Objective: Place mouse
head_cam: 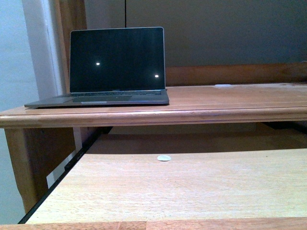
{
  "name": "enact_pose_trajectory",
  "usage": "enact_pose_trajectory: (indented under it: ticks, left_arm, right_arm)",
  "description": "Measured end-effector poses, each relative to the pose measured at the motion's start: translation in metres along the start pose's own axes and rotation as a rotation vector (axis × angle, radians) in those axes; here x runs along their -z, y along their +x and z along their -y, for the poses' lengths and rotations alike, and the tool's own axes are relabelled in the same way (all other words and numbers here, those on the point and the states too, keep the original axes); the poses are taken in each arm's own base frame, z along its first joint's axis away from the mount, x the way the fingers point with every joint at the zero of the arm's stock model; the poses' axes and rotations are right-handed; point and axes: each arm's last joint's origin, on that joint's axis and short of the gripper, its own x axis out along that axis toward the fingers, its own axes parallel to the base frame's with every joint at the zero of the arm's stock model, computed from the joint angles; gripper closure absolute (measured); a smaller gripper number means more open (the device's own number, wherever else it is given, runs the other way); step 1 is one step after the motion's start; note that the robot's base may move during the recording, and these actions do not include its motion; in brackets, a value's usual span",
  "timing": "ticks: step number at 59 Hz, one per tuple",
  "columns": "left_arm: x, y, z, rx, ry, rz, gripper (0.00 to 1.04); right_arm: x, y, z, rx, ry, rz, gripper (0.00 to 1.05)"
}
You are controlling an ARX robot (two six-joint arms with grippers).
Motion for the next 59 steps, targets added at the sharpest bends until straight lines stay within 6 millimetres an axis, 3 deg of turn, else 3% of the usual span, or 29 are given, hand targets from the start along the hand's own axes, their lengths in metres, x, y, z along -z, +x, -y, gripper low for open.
enact_pose_trajectory:
  ticks: [30,46,59]
  left_arm:
    - [0.000,0.000,0.000,0.000,0.000,0.000,0.08]
    - [0.000,0.000,0.000,0.000,0.000,0.000,0.08]
    - [0.000,0.000,0.000,0.000,0.000,0.000,0.08]
  right_arm:
    - [-0.001,0.015,0.006,0.002,-0.022,-0.122,0.07]
    - [-0.002,0.016,0.008,-0.002,-0.018,-0.126,0.44]
    - [-0.018,0.008,0.015,0.025,0.013,-0.077,0.50]
